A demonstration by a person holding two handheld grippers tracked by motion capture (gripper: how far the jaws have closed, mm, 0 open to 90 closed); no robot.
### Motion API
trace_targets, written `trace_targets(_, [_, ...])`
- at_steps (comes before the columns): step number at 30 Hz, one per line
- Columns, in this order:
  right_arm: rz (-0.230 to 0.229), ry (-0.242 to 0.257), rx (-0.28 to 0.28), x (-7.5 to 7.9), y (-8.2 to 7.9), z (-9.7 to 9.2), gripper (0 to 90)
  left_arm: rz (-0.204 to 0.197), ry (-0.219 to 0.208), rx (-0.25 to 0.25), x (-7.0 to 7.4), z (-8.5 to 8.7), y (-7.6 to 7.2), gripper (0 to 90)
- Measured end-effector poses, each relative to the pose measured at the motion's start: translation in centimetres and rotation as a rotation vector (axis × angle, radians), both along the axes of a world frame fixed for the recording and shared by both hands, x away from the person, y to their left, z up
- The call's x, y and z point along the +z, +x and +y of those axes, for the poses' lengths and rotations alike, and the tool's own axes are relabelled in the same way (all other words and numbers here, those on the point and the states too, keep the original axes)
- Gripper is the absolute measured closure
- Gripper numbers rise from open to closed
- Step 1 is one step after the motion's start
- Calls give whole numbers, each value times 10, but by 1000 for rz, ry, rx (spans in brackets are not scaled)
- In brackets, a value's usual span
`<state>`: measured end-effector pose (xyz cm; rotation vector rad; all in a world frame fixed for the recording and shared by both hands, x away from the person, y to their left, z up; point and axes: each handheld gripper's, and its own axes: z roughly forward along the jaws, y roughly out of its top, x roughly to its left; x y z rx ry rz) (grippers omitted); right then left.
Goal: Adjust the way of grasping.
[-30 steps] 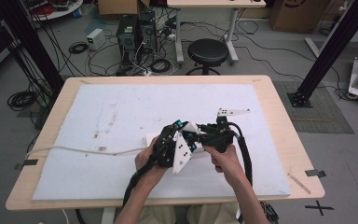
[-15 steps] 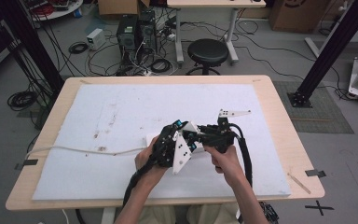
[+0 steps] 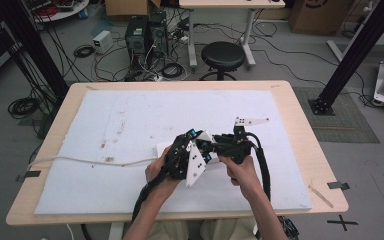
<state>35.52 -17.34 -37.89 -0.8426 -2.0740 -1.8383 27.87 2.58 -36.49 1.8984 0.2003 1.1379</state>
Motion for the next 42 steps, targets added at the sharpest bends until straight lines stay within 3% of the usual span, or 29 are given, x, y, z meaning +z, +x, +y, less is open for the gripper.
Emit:
trace_targets(8, [-9,2,2,0,0,0,567,1,4,-1,0,0,0,424])
trace_targets(9, [-14,2,7,1,-1,0,624,2,3,1,0,0,0,423])
trace_targets(24, [-7,8,6,0,0,1,629,5,-1,5,0,0,0,423])
trace_targets(26, [19,14,13,0,0,0,630,13,-3,3,0,0,0,422])
trace_targets(29, [19,14,14,-1,1,0,630,17,-7,3,0,0,0,420])
trace_targets(34, [22,-3,5,-1,0,1,630,17,-16,22,1,-1,1,340])
trace_targets(37, [18,3,-2,-1,-1,1,629,41,-13,-22,1,1,1,304])
trace_targets(42, [10,9,-23,0,1,-4,630,85,-45,-22,4,6,0,265])
